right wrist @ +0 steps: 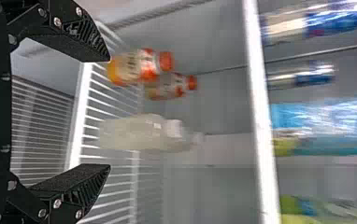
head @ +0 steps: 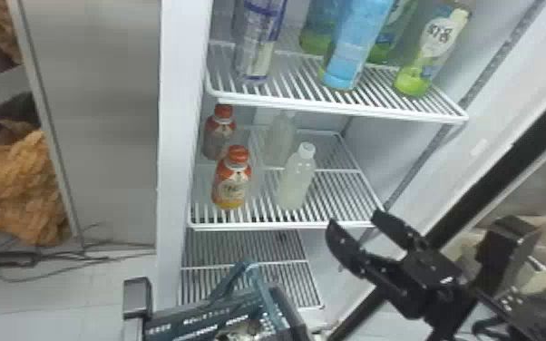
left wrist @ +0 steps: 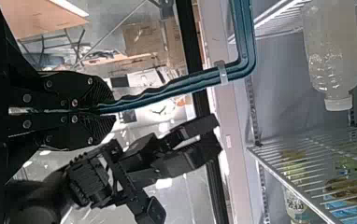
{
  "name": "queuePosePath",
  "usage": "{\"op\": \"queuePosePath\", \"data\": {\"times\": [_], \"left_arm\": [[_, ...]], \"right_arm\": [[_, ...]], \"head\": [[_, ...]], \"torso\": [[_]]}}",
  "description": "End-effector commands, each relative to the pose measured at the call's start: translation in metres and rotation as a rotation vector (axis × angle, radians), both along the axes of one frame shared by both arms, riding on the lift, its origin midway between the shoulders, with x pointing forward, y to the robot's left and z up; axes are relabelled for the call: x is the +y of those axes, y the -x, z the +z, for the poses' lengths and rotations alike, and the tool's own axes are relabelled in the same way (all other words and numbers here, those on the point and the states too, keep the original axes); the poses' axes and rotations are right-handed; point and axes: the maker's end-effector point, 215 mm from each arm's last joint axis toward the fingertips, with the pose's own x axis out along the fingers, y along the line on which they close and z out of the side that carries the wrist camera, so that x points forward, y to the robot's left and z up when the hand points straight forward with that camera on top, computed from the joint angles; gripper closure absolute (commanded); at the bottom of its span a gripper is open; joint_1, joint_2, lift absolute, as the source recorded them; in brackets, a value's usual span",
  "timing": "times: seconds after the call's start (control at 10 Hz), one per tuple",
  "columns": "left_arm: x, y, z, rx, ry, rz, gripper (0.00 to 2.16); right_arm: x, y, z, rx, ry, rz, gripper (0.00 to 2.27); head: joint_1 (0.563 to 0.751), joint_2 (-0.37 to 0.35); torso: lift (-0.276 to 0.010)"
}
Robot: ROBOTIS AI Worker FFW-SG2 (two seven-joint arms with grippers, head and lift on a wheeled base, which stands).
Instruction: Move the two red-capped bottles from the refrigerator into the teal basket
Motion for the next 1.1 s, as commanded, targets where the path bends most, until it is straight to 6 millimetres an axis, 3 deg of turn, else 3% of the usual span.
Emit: {"op": "queuePosePath", "data": {"times": [0.0,0.5,1.0], "left_arm": [[0.000,0.001,0.001,0.003,0.004,0.000,1.12],[-0.005,0.006,0.004,0.007,0.016,-0.015,1.12],[-0.007,0.009,0.006,0.013,0.025,-0.022,1.12]], "right_arm": [[-0.009,-0.017,0.017,-0.151,-0.021,-0.021,0.22],[-0.045,-0.036,0.010,-0.383,-0.038,-0.128,0.22],[-0.051,-0.034,-0.008,-0.433,-0.022,-0.201,0.21]], "head": [[0.695,-0.350],[0.695,-0.350],[0.695,-0.350]], "torso": [[-0.228],[-0.228],[-0.228]]}}
